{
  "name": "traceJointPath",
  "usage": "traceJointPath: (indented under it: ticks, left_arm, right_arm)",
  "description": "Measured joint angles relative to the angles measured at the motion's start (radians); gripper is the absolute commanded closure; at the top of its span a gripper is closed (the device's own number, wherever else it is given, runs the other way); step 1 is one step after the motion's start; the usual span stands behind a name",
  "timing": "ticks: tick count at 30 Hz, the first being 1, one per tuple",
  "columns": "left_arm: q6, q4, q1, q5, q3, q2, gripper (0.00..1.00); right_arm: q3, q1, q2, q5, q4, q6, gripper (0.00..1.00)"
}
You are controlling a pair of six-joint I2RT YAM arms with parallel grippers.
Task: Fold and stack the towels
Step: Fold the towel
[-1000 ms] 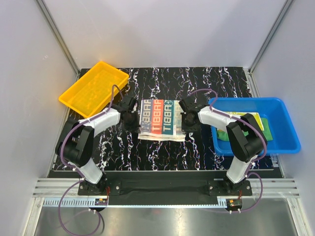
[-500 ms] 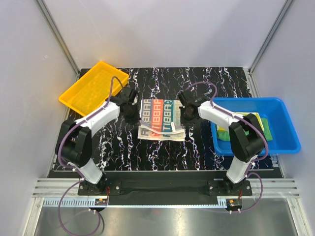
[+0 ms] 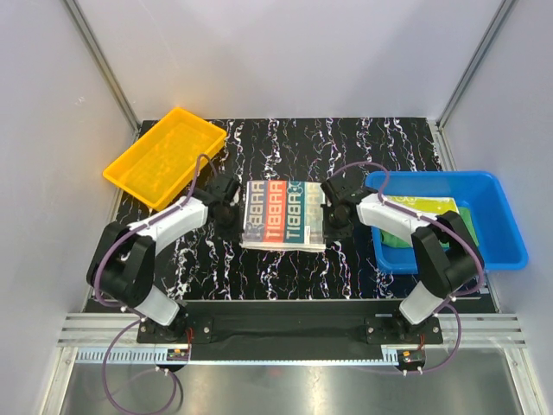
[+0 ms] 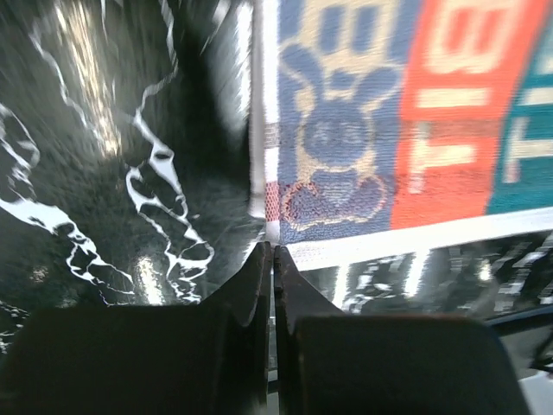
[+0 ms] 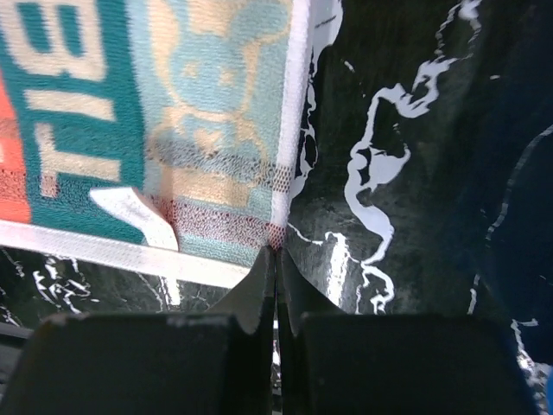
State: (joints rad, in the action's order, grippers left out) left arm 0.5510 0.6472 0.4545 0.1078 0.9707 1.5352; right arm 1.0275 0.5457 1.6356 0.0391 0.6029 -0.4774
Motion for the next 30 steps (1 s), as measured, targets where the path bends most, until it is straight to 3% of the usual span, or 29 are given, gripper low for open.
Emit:
traceJointPath:
  ticks: [13, 15, 19, 20, 25, 30]
  left_arm:
    - [-0.003, -0.064, 0.001, -0.007, -0.05, 0.052, 1.0]
    - [-0.003, -0.066, 0.001, -0.009, -0.051, 0.053, 1.0]
    - [-0.006, -0.058, 0.001, -0.016, -0.051, 0.053, 0.67]
    - [-0.01, -0.048, 0.001, -0.019, -0.048, 0.053, 0.64]
    - [-0.019, 0.054, 0.001, -0.03, 0.048, 0.053, 0.57]
    - [-0.063, 0.063, -0.006, -0.007, 0.329, 0.111, 0.58]
  right_arm:
    - [-0.079, 0.001, 0.032, 0.033, -0.126, -0.025, 1.0]
    - [-0.08, 0.001, 0.032, 0.033, -0.128, -0.025, 0.92]
    - [-0.083, 0.001, 0.032, 0.033, -0.131, -0.03, 0.77]
    - [-0.083, 0.001, 0.03, 0.031, -0.129, -0.031, 0.75]
    - [-0.059, 0.0, -0.015, 0.02, -0.066, -0.023, 0.71]
    - [0.097, -0.008, -0.011, -0.011, -0.036, 0.037, 0.85]
